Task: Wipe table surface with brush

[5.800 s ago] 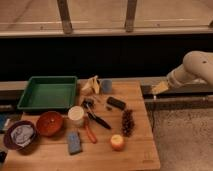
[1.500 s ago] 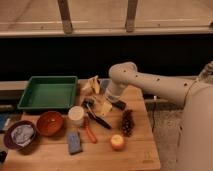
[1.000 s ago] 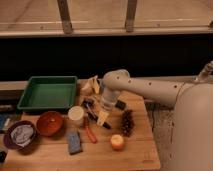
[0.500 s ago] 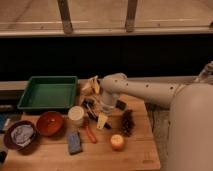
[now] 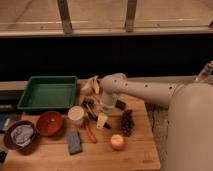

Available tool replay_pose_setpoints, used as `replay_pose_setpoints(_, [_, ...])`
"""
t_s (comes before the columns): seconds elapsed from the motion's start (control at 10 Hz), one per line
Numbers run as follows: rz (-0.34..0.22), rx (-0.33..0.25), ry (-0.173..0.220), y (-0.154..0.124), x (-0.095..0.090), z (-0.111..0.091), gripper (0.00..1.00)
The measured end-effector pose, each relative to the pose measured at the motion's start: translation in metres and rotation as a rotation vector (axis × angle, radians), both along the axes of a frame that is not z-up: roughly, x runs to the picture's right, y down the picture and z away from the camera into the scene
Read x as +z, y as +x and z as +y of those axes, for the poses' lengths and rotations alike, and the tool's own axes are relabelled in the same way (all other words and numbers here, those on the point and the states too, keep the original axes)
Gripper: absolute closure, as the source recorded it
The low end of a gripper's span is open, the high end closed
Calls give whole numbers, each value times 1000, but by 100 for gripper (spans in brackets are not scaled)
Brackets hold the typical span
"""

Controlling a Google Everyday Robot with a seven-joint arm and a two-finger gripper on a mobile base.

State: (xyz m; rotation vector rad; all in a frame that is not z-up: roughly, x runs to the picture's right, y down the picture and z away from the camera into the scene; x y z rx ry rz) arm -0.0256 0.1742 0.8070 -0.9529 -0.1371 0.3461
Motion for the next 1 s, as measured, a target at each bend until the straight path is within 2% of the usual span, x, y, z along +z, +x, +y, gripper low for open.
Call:
replay_pose_setpoints(0.5, [-3,11,-23,0,8,7,22])
replay_pose_setpoints(1.0, [-25,19,-46,-9,26,24,24])
